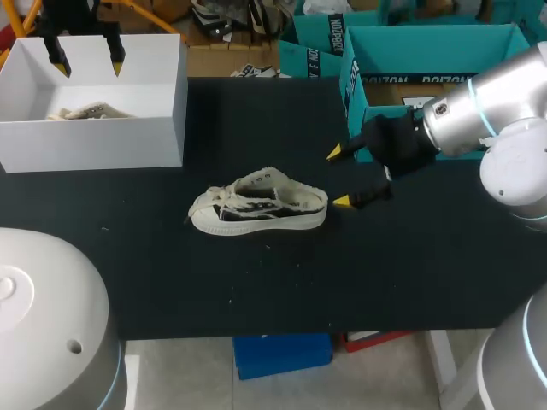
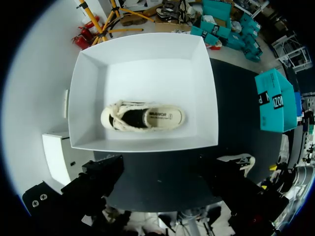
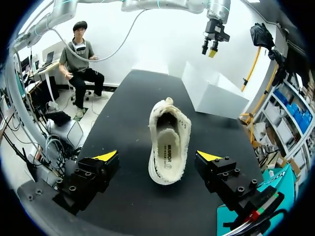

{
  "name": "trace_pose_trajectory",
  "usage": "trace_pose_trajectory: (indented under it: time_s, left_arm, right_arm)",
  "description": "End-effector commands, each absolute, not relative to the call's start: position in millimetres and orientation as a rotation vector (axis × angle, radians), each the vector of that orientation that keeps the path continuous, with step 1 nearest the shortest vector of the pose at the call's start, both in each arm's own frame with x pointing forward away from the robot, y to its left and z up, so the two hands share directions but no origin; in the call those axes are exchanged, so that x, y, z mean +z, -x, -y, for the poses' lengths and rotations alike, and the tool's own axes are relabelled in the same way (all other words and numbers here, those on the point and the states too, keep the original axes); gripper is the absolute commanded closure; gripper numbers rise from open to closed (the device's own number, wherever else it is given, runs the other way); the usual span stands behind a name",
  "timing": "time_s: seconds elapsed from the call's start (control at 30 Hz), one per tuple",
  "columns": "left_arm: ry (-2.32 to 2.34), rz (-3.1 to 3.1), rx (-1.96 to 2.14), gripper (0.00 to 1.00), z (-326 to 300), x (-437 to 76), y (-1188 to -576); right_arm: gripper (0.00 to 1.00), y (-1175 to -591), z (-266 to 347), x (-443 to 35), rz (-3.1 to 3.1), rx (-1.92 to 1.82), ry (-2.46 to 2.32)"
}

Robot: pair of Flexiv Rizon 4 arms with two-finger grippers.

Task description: Take the shoe out of the shoebox, open the shoe tongue, remove and reinsert the insole, then place the shoe into the shoebox

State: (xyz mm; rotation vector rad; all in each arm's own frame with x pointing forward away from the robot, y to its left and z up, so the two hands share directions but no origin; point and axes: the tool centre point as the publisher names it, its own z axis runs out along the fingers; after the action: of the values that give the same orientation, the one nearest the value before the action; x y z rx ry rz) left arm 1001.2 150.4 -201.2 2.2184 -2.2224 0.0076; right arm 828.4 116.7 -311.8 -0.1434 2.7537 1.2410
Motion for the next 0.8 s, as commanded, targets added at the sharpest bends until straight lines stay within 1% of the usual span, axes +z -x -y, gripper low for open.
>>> trace_pose_trajectory:
  time_s: [0.03,0.5,0.8]
  left_arm:
    - [-2.219,2.222,0.004,0.00,-150,-201,-1001]
    - [-2.219,2.222,0.004,0.00,-150,-201,-1001]
    - [-2.219,2.222,0.004,0.00,-150,-201,-1001]
  right_arm:
    - [0.00,-843,-128,-331,-2.768,1.265,0.131]
    - [0.00,-856,-133,-377,-2.788,1.297,0.001]
    - [0.00,-865,-139,-396,-2.791,1.287,-0.023]
